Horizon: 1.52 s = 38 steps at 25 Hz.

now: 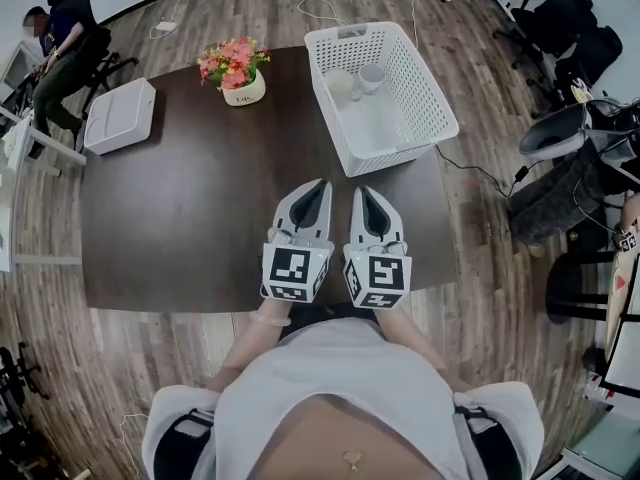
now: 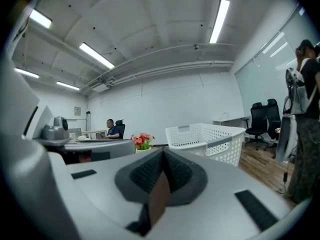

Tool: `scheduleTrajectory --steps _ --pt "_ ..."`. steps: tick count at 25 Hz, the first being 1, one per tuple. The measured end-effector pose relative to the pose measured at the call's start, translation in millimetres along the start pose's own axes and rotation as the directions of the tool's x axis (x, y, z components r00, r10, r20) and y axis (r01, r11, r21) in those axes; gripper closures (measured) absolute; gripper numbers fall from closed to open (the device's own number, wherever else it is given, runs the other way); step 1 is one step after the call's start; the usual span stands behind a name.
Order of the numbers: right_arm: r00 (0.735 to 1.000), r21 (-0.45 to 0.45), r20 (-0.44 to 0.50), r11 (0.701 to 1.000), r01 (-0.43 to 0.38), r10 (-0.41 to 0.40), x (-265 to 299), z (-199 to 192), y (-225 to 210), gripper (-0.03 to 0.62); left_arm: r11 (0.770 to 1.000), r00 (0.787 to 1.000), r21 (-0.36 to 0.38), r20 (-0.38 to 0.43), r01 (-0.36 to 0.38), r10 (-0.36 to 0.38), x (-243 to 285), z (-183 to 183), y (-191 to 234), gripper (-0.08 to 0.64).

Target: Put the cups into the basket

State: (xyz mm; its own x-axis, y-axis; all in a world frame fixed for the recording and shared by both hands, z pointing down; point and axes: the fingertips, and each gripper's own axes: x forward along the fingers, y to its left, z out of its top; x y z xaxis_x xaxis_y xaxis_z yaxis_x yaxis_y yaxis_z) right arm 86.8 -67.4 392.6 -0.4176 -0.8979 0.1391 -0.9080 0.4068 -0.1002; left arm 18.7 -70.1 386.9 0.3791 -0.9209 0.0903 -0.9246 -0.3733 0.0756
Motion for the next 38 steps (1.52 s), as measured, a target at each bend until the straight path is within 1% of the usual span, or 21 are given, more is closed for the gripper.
scheduleTrajectory --steps 3,6,10,16,24,31,38 --pt "0.999 -0.008 0.025 1.0 -0.02 0.02 -4.3 -0.9 5.9 0.581 1.0 0.999 -0.024 0.033 -0.002 0.003 -9.2 -2.0 -5.3 0.549" --pt "0.999 0.005 0.024 0.999 -0.04 0.04 0.6 -0.8 8.0 0.581 1.0 0.999 -0.031 0.042 0.002 -0.001 -11.5 -3.8 -3.5 0.549" --pt "0.997 -0.019 0.024 0.998 -0.066 0.067 3.3 -1.8 17.4 0.581 0.999 0.999 -0.039 0.035 -0.003 0.004 -10.8 -4.4 2.8 0.549" --pt "0.996 -0.045 0.004 0.996 -0.083 0.084 7.5 -6.7 20.5 0.581 0.999 1.0 -0.049 0.018 -0.014 0.015 -8.6 -7.5 10.1 0.549" --pt "0.995 -0.048 -0.01 0.994 -0.101 0.101 13.3 -9.7 24.7 0.581 0.998 0.999 -0.057 0.004 -0.041 0.042 -11.7 -12.1 19.8 0.549" --pt "0.994 -0.046 -0.022 0.993 -0.111 0.11 18.6 -12.8 25.0 0.581 0.994 0.997 -0.081 -0.014 -0.073 0.072 -13.1 -19.8 30.7 0.549" --pt "0.992 -0.044 -0.035 0.991 -0.124 0.122 19.5 -14.8 27.2 0.581 0.995 0.998 -0.075 -0.023 -0.064 0.063 -10.6 -20.4 29.9 0.549"
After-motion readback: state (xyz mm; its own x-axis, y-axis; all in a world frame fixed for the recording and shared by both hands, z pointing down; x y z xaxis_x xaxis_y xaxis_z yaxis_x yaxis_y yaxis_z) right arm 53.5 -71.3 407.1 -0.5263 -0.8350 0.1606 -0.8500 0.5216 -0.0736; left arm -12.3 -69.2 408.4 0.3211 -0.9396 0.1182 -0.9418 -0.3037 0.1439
